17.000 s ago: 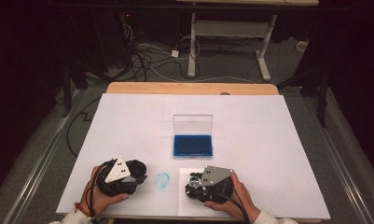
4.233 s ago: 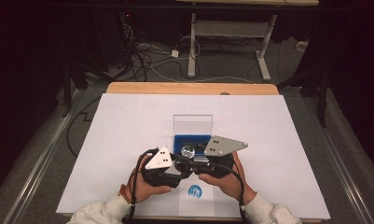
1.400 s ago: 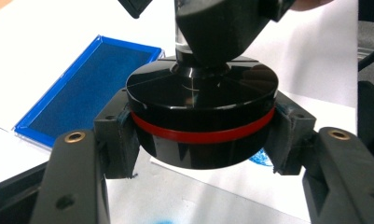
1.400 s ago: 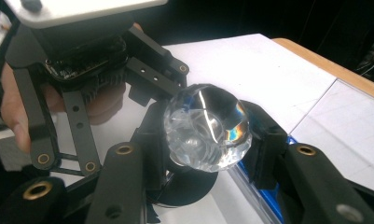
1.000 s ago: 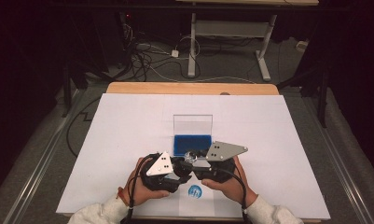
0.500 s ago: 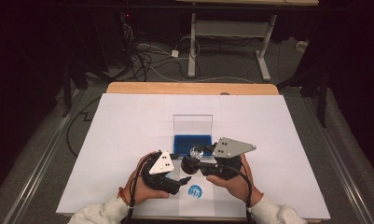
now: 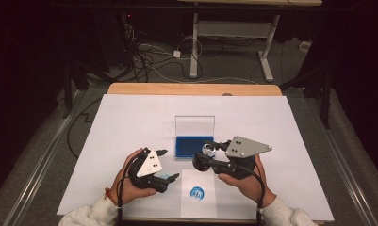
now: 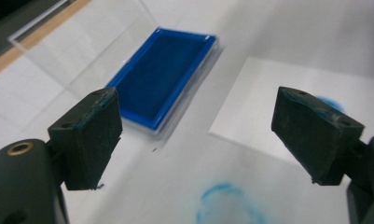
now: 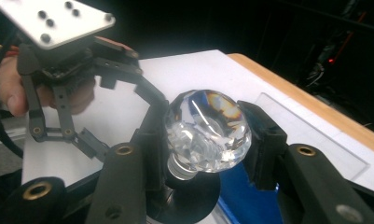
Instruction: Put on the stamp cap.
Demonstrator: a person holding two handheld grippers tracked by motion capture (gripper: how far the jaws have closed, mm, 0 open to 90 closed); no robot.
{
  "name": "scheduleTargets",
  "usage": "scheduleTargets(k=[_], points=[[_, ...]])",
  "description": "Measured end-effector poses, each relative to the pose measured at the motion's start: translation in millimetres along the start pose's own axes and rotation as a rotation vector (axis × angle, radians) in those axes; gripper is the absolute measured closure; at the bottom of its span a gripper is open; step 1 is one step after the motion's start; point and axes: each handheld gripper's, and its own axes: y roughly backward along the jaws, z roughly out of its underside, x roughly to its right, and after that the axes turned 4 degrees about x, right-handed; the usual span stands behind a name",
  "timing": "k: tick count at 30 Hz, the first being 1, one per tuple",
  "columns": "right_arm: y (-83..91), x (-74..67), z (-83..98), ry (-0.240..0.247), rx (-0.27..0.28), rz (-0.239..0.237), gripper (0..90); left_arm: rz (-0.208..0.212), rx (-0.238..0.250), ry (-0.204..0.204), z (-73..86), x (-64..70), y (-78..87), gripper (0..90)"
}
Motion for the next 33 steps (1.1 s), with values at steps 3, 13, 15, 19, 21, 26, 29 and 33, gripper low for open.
scheduleTargets(k=[3,13,15,19,21,26,29,33], points=[[3.3,2.7,0.6,-0.001,-0.005,0.008,57.6,-0.022,-0.004,0.005,4.7,-3.5,6.5,16.2],[14.0,9.2,2.4,0.007,-0.015,0.038,57.6,-0.083,-0.001,0.037,25.5,-12.5,30.0,16.2],[16.1,10.0,2.4,0.015,-0.019,0.044,57.6,-0.098,-0.005,0.041,29.0,-13.4,32.7,16.2],[19.4,11.4,3.8,0.011,-0.027,0.055,57.6,-0.108,-0.015,0.044,36.4,-14.5,37.2,16.2],[20.4,12.3,4.7,0.016,-0.029,0.060,57.6,-0.119,-0.016,0.045,39.7,-15.5,39.7,16.2],[24.7,14.9,6.7,0.011,-0.037,0.068,57.6,-0.132,-0.030,0.066,48.2,-15.7,46.0,16.2],[27.9,17.5,8.2,0.004,-0.042,0.081,57.6,-0.135,-0.036,0.079,52.5,-14.9,50.1,16.2],[32.4,21.3,9.3,0.001,-0.040,0.094,57.6,-0.148,-0.041,0.091,57.4,-14.5,56.4,16.2]])
